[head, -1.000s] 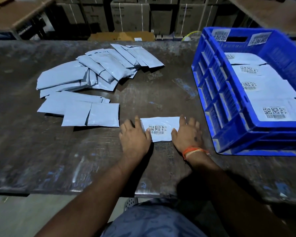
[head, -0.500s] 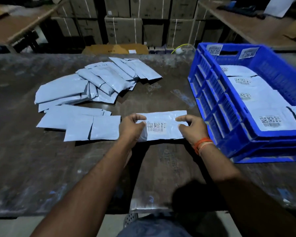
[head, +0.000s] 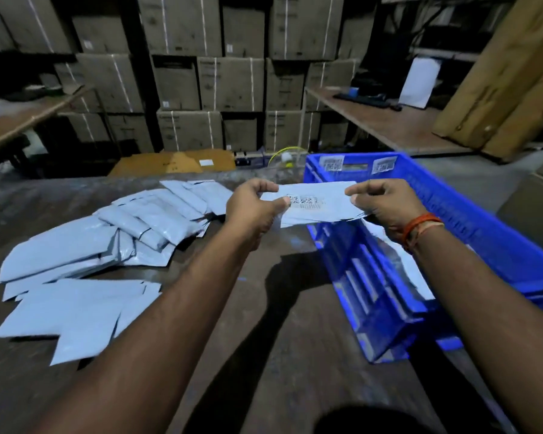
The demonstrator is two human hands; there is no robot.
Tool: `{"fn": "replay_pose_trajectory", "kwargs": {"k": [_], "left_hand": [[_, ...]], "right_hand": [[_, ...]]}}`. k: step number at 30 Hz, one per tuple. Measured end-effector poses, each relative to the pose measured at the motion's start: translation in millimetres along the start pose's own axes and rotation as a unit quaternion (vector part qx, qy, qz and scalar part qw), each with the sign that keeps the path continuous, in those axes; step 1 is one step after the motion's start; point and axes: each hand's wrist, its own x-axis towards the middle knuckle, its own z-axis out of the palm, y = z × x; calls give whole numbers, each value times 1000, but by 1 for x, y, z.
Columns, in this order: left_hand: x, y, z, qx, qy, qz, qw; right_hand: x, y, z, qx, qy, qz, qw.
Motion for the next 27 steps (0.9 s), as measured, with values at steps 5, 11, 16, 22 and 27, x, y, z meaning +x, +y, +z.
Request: {"fn": "replay_pose_trajectory", "kwargs": {"k": [5,11,16,22,27], "left_hand": [[32,36,100,11,13,22,1000],[78,38,201,83,17,-14,996],[105,26,244,201,73,-55,975],[141,9,274,346,64,-60,934],[165,-14,285,474,3,-92,876]], "right_hand": [[63,19,-81,-1,47,8,999],[138,62,-149,-57,110,1,992],[175,97,-157,-84,87,45,992],[216,121,-139,-160,40,51,985],[239,144,-122,-227,-2,69,971]]}}
